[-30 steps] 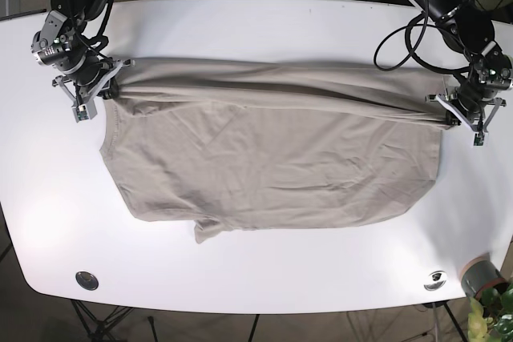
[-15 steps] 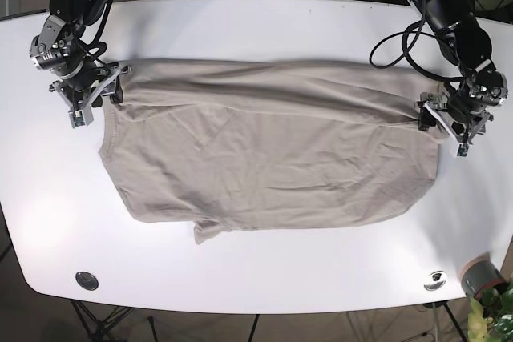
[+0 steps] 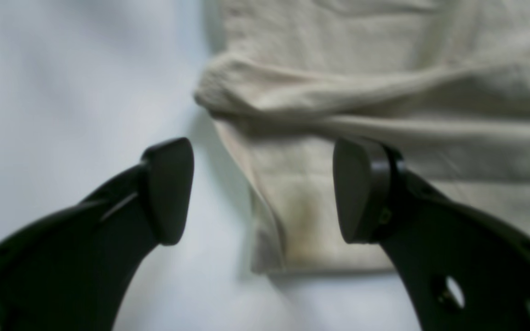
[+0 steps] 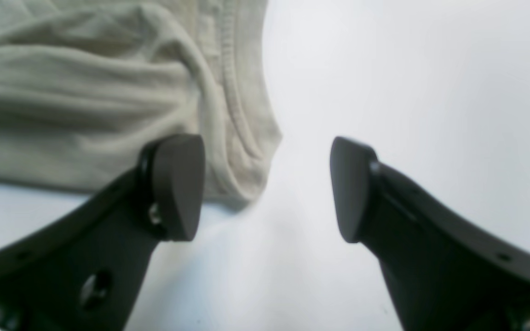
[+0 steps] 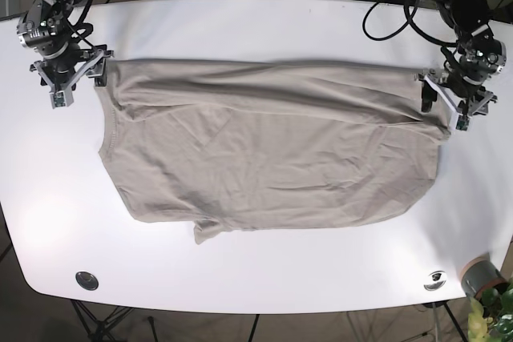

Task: Fold the T-shirt properly
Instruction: 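Drag the held shirt edge with both grippers toward the robot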

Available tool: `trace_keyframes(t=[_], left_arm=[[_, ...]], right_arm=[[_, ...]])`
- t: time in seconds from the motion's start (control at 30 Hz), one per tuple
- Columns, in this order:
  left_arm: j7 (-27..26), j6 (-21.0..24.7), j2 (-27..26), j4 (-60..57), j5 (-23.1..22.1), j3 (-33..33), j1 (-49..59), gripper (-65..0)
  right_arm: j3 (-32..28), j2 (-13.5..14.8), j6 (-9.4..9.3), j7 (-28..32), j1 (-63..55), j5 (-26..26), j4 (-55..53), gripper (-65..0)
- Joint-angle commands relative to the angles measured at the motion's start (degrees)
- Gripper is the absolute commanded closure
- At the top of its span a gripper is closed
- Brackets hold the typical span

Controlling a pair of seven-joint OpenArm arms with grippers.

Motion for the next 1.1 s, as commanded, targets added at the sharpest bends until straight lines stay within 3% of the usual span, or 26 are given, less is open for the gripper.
trace_keyframes(t=[0.0,0.17,0.63,0.73,0.87,0.9,1.0,1.07], left_arm=[[-5.6,0.1,-0.9,0.8,-0.8,-0.3,1.6,-40.8],[-11.0,0.1,0.1,-1.8,-0.8,-0.4,2.9,-39.0],[-11.4,0.1,0.1,-6.2,-0.8,-0.4,2.8,-38.8],[-11.4,0.1,0.1,-6.2,-0.8,-0.4,2.8,-30.7],[-11.2,0.1,0.1,-6.2,-0.5,-0.3,3.0,-5.3],[-11.1,0.1,0.1,-6.2,-0.5,-0.3,3.0,-0.1],[-11.1,0.1,0.2,-6.1,-0.7,-0.4,3.2,0.0],[-11.1,0.1,0.2,-6.0,-0.8,-0.5,4.1,0.0]], right_arm=[[0.0,0.6,0.08,1.0,-0.2,1.1,0.3,-40.1],[-0.1,-0.2,0.08,1.2,0.2,1.1,-4.8,-39.6],[-0.3,-0.5,0.08,3.9,1.2,1.1,-8.3,-38.0],[-0.3,-0.5,0.08,3.9,1.3,1.1,-8.3,-27.7],[-0.3,-0.5,0.08,3.9,1.4,1.1,-8.3,-4.1],[-0.3,-0.5,0.08,3.9,1.6,1.1,-8.3,-1.3],[-0.3,-0.5,0.08,3.9,1.4,1.1,-8.2,-4.0],[-0.3,-0.5,0.08,3.9,1.2,1.1,-8.0,-2.2]])
